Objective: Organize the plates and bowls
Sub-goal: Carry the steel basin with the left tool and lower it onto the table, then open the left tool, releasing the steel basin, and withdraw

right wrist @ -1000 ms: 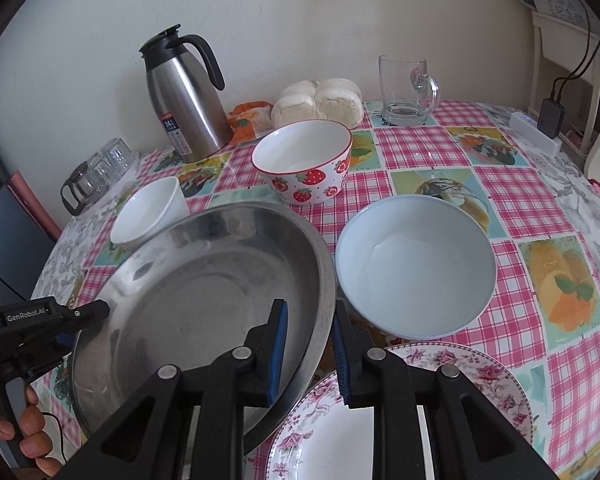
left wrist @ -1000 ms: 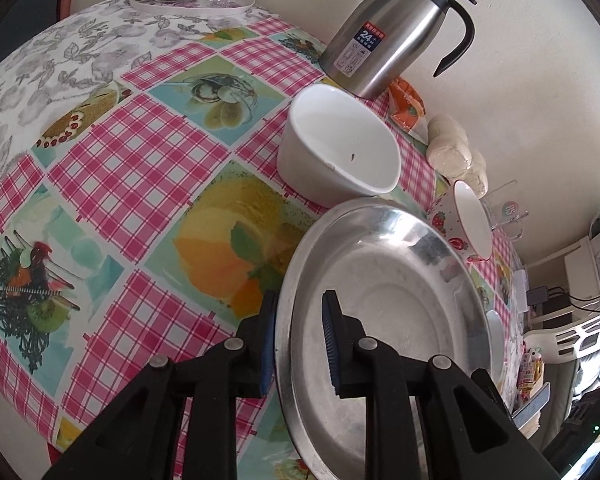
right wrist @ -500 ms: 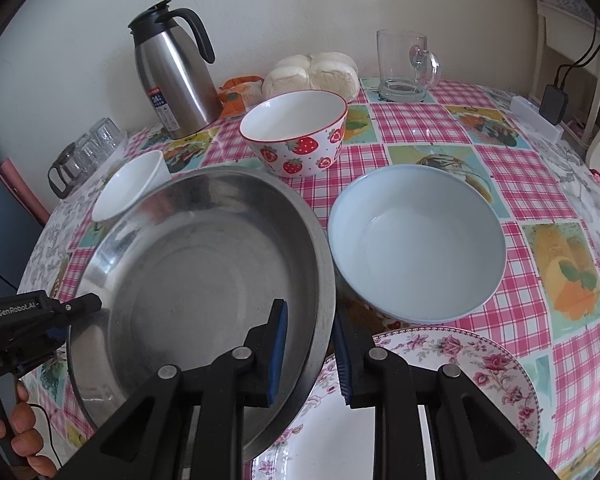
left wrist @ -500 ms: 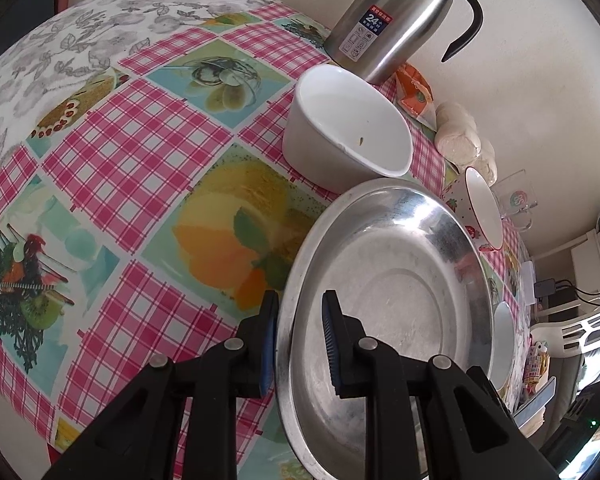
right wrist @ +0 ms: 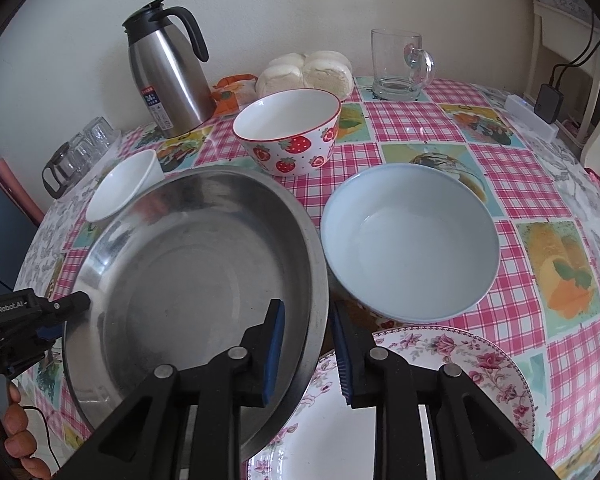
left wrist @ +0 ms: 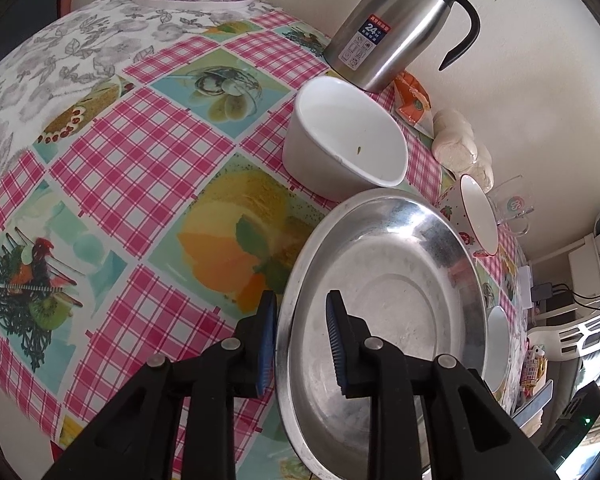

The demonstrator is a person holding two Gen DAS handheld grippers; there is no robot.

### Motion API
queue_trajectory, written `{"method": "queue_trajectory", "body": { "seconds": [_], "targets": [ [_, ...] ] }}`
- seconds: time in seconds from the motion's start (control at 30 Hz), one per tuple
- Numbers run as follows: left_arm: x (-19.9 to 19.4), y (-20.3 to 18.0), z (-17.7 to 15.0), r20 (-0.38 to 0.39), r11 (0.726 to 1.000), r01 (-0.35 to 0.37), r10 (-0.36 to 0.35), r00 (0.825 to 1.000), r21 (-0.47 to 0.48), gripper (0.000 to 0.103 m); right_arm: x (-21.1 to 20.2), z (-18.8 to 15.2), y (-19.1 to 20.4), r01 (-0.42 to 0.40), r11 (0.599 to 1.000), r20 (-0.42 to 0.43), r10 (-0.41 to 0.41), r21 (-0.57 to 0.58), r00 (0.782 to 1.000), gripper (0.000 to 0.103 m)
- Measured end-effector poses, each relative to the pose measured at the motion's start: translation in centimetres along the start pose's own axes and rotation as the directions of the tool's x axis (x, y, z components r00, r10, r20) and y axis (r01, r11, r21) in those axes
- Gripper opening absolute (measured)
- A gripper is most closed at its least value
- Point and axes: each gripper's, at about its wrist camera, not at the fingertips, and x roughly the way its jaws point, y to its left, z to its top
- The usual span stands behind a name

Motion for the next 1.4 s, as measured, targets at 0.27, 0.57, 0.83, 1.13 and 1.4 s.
{"method": "queue_trajectory", "body": {
  "seconds": [0.27,0.57,0.83,1.13,1.4],
  "targets": [
    [-1.5,-0.6,0.2,0.052,1.000,-0.012,0.011,0.999,0.024,0.038,-1.2,0.4,-0.3,-0.006,1.000,0.037,0.005,0.029,0.999,0.027],
    [-1.6,-1.3,0.2,0.063,0.994,-0.092,0.088,0.994,0.062,0.071,-2.1,0.7,0.8,0.002,1.000,0.082,-0.001,-0.019,0.997,0.057],
    [-0.6,-1.2,-0.2,0.043,0.975,-0.194,0.190,0.981,0.111,0.087,-1.8,0.5,1.5,0.005,0.998,0.081,0.000,-0.063,0.997,0.070],
    [-0.4,-2.3,-0.7,0.085,0.942,-0.262,0.249,0.965,0.211,0.092,-1.7,0.4,1.6,0.015,0.997,0.083,-0.008,-0.076,0.997,0.089],
    [-0.5,-3.4,-1.1,0.105,0.921,-0.281,0.263,0.959,0.270,0.097,-1.8,0.5,1.9,0.023,0.995,0.090,-0.014,-0.098,0.996,0.101]
  ]
}}
